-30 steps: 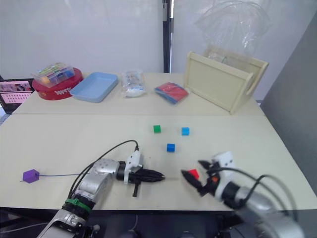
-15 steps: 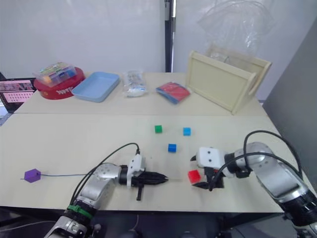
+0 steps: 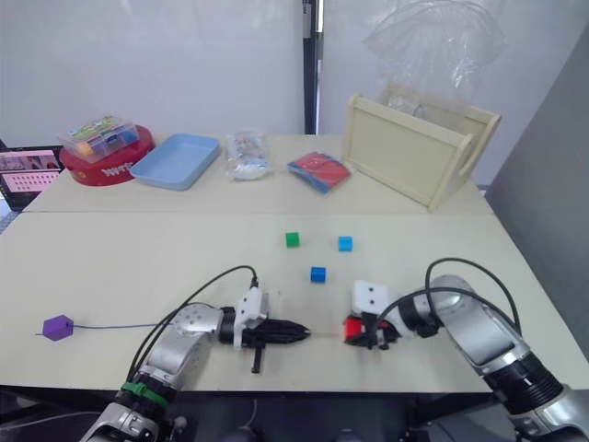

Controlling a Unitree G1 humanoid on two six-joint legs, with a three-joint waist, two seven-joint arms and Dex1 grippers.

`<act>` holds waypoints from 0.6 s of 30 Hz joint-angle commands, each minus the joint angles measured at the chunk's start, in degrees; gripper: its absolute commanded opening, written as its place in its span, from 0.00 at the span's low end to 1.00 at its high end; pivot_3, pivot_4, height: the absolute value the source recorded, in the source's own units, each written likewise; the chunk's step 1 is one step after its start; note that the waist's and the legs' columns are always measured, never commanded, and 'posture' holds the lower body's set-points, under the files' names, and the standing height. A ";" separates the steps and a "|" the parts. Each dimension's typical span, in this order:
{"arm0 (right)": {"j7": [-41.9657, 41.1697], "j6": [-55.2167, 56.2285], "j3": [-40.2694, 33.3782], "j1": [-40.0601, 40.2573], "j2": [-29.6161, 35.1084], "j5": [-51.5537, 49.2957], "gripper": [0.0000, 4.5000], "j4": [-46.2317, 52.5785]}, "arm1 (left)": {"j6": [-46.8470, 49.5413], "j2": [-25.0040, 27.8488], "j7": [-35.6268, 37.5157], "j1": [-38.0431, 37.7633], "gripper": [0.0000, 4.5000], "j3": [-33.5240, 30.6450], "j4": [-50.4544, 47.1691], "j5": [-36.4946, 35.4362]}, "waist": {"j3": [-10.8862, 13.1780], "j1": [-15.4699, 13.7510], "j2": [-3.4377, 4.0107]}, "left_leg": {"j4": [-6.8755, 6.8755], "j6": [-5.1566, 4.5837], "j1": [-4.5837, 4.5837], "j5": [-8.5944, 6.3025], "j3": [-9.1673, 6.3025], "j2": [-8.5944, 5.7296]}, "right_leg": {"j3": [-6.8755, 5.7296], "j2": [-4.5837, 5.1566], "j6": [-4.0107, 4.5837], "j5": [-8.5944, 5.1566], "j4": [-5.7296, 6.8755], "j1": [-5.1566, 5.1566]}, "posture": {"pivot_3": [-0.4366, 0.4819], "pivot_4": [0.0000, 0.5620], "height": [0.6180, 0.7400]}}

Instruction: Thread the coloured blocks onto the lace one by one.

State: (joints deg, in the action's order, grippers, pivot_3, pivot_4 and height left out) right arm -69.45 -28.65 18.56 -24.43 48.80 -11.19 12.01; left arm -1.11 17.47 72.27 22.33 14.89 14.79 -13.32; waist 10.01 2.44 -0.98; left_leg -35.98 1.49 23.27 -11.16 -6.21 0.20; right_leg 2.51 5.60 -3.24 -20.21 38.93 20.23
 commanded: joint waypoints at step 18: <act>5.18 -4.70 3.57 -1.76 -4.31 2.62 0.26 4.85 | -1.87 -1.50 0.50 4.25 0.00 1.90 3.67 1.58 | 0.00 -0.19 0.00 | -0.02 0.00 0.03 0.00 -0.01 -0.05 | -0.01 0.04 0.00 0.00 -0.01 0.00 | 0.48 0.27 1.00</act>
State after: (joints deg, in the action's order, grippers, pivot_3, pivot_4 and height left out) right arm -64.77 -34.23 21.50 -25.64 44.86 -9.74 15.55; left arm -2.71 16.44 72.71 26.22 16.30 18.87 -11.37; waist 10.01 2.25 -0.98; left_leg -35.99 1.50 23.29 -11.16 -6.22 0.15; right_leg 2.50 5.63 -3.24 -20.21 38.91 20.23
